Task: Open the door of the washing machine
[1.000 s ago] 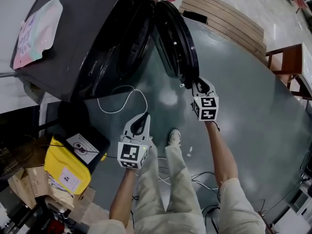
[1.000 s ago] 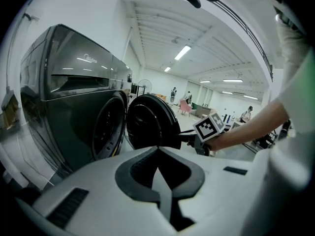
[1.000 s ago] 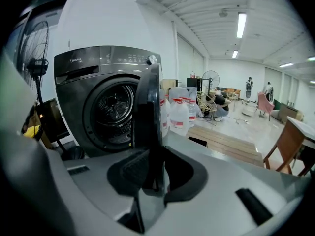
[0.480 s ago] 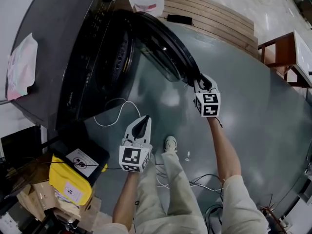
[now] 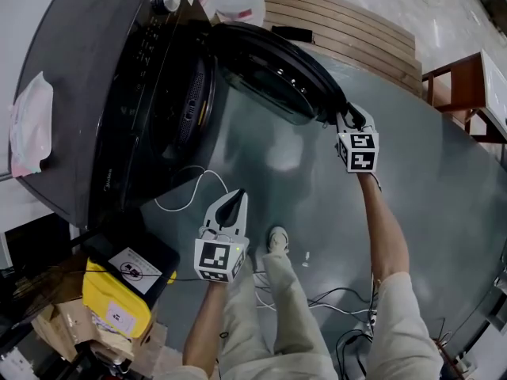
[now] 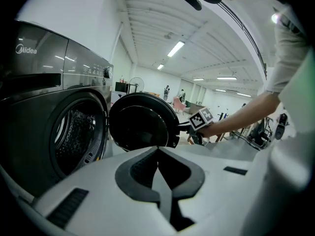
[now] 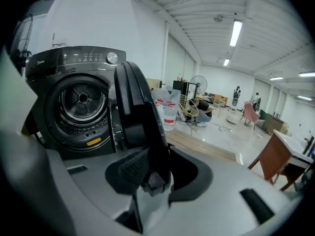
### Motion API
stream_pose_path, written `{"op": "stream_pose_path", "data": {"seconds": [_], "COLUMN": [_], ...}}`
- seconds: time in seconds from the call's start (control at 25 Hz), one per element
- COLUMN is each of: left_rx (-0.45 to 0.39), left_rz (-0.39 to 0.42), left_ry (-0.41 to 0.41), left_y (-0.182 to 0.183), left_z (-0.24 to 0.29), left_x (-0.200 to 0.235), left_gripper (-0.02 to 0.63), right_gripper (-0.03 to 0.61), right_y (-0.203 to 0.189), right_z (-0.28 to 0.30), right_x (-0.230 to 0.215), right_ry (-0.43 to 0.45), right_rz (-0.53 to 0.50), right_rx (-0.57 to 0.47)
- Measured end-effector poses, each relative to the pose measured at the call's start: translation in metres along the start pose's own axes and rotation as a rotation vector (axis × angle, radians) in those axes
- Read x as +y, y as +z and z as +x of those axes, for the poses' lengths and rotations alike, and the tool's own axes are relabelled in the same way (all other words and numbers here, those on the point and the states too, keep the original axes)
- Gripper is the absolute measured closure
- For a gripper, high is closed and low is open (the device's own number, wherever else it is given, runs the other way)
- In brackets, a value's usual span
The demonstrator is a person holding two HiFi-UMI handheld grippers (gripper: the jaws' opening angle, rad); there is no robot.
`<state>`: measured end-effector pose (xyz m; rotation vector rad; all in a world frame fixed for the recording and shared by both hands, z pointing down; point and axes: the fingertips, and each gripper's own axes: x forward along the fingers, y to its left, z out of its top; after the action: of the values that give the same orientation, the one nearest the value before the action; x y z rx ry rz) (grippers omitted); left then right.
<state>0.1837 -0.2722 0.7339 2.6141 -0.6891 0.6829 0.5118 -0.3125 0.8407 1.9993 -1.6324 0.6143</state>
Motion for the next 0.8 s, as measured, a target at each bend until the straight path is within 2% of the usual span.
{"op": "stream_pose_path", "data": {"seconds": [0.32, 0.64, 0.8], "left_rx": [0.011, 0.023, 0.014], "left_rz": [-0.004, -0.002, 0.006], "left_ry": [-0.002, -0.009, -0.004], "left_y": [-0.005, -0.008, -0.002], "left_z": [0.009, 0.013, 0.014], "left_x": [0.006, 0.006, 0.007], "left_gripper": [0.606, 0.606, 0.606], "right_gripper": [0.472, 0.472, 0.464], "right_y": [0.016, 0.023, 0.023], "right_z": [0.026, 0.035, 0.033], "right_x": [-0.04, -0.053, -0.053], "right_ry": [-0.017, -0.054, -0.052], "right_rz": [-0.083, -0.093, -0.051], "right_rx": [0.031, 0.043, 0.036]}}
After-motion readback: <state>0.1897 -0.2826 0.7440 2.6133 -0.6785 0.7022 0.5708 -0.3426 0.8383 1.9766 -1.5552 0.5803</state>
